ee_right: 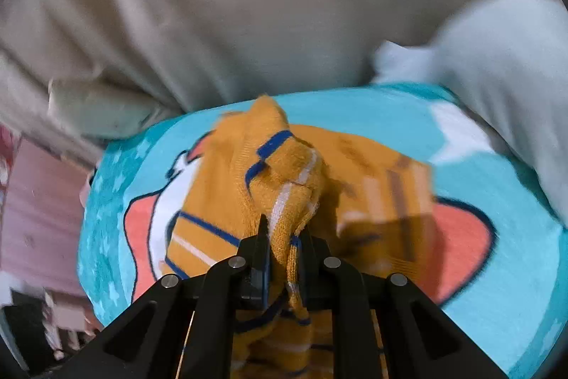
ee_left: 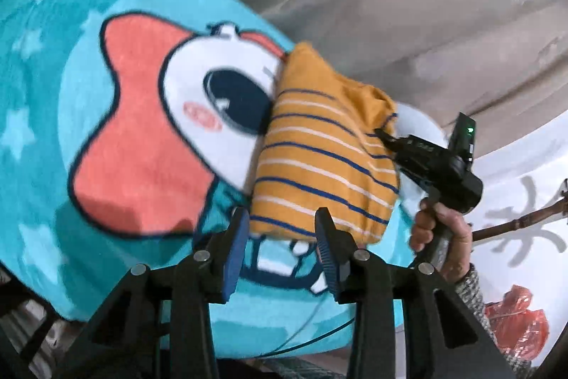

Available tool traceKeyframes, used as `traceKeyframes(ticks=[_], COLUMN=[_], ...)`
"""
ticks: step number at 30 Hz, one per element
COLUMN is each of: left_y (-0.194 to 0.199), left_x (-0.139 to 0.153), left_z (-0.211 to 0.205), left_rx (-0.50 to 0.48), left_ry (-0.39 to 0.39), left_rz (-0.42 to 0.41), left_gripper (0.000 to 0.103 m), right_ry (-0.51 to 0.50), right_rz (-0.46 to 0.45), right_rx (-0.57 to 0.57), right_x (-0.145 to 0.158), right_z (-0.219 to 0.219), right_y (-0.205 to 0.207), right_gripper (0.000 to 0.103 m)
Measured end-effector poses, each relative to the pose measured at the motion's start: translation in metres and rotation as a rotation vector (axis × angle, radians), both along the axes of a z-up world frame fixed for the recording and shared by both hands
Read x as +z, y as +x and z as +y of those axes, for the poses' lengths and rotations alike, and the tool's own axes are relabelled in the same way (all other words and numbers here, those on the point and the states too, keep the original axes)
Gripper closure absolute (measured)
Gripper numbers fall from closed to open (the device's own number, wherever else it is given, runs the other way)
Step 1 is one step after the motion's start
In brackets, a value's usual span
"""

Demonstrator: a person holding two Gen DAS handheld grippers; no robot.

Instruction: Fold small clothes

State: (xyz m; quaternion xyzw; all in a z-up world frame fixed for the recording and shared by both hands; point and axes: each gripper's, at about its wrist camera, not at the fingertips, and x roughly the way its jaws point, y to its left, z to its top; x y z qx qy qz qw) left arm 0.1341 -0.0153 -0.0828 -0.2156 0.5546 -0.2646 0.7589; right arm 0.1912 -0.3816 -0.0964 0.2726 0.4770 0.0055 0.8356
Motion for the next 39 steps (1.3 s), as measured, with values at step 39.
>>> traceKeyframes(ticks=[39], left_y=[0.036], left_x=[-0.012], left_z=[-0.091], left_rx=[-0.1], left_ry=[0.195], left_rz=[-0.038], left_gripper=[0.061], right_ry=[0.153], right_rz=[0.027], right_rx=[-0.083], right_x=[-0.067], right_z=[-0.041], right_y=[-0.059], right_gripper=[0.08])
